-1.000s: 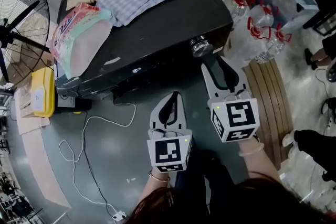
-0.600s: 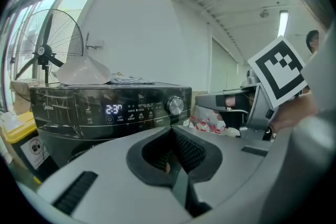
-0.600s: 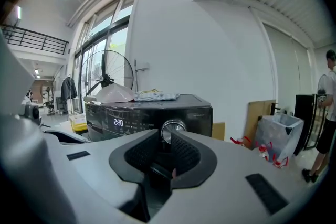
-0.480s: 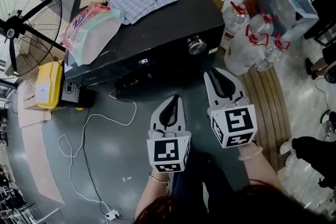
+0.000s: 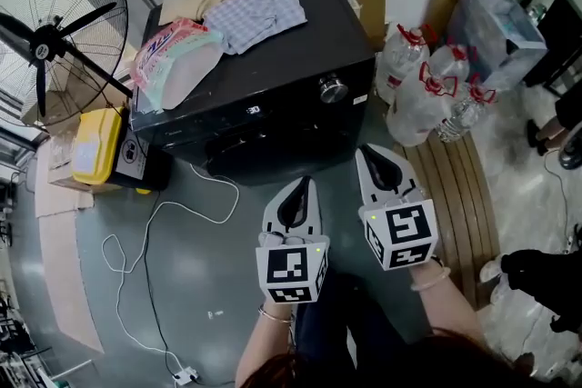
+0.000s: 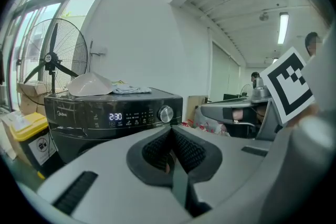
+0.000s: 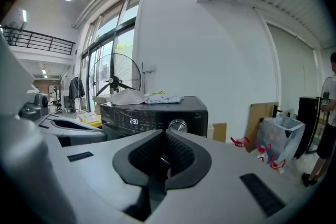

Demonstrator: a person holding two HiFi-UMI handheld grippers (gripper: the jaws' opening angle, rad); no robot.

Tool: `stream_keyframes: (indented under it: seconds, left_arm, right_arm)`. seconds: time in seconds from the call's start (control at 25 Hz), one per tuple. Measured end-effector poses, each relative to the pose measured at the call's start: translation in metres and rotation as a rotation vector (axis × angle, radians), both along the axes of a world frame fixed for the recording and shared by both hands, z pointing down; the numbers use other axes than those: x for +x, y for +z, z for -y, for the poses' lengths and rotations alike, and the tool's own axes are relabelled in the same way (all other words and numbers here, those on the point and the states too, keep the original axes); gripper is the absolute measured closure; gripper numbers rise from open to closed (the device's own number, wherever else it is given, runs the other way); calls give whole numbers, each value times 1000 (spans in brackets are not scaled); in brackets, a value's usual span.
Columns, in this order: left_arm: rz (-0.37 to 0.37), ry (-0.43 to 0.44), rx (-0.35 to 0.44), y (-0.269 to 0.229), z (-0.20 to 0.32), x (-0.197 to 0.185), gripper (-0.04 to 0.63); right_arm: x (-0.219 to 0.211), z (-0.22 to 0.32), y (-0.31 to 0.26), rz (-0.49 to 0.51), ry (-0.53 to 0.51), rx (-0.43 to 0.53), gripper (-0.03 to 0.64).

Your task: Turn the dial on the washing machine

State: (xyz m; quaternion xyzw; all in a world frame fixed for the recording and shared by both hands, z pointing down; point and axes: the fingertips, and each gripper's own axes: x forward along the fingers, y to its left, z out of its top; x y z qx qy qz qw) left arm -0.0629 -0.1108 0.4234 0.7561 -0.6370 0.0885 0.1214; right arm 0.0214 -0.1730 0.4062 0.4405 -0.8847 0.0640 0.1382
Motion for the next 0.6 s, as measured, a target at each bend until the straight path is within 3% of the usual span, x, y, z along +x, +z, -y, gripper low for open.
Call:
stream_keyframes:
  seconds: [0.6]
  left_arm:
    - [-22,-63,-5,-50,-25,12,581]
  right_arm:
    - [30,-30,-49,42,-5,14,591]
